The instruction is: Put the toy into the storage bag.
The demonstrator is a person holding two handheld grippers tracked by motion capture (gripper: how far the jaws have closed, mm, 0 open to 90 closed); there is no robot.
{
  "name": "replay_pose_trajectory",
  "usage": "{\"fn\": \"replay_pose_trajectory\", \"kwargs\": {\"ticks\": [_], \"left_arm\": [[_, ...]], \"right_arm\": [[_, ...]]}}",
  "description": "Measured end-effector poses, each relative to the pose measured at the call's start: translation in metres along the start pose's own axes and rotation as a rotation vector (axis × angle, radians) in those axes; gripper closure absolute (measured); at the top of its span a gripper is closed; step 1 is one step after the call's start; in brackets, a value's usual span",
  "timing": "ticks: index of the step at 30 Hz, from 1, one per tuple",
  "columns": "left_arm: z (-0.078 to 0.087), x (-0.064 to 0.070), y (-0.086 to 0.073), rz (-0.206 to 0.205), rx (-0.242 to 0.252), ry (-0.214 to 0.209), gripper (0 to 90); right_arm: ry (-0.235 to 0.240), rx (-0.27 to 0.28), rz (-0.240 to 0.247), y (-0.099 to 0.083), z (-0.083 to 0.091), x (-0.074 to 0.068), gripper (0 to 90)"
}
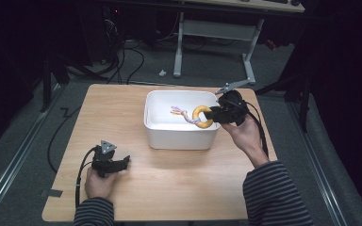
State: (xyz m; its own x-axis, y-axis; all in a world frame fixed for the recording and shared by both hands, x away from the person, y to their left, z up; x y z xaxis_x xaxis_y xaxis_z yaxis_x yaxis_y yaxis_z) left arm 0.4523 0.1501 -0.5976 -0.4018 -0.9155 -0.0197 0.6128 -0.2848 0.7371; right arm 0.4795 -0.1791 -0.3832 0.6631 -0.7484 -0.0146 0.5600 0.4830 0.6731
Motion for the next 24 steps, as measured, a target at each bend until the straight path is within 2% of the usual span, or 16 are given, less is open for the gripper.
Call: {"fn": "replay_pose_trajectory", "kwargs": {"ticks": [12, 24], "left_arm": [[0.000, 0.000, 0.000, -0.002, -0.001, -0.001, 22.8], [0.000, -0.001, 0.000, 0.002, -0.001, 0.001, 23.1]], "right_arm": [[-0.036, -0.044, -0.016, 0.014, -0.031, 0.007, 68.4], [-0.044, -0.088, -0.015, 0.014, -0.050, 0.008, 68.3]]}}
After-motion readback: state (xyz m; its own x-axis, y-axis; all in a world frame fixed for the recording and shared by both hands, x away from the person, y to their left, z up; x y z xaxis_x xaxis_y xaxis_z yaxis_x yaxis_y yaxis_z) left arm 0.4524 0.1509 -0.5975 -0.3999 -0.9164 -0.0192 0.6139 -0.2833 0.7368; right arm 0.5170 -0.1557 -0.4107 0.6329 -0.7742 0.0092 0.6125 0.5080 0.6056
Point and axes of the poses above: each handheld gripper's, and its own axes: z roughly backward along the jaws, y roughly out of its top, x roughly to its right, the point moved 9 cm from there along -z, roughly forward along the jaws, and after that the axes turned 3 degrees about y, right-handed, at the moved point
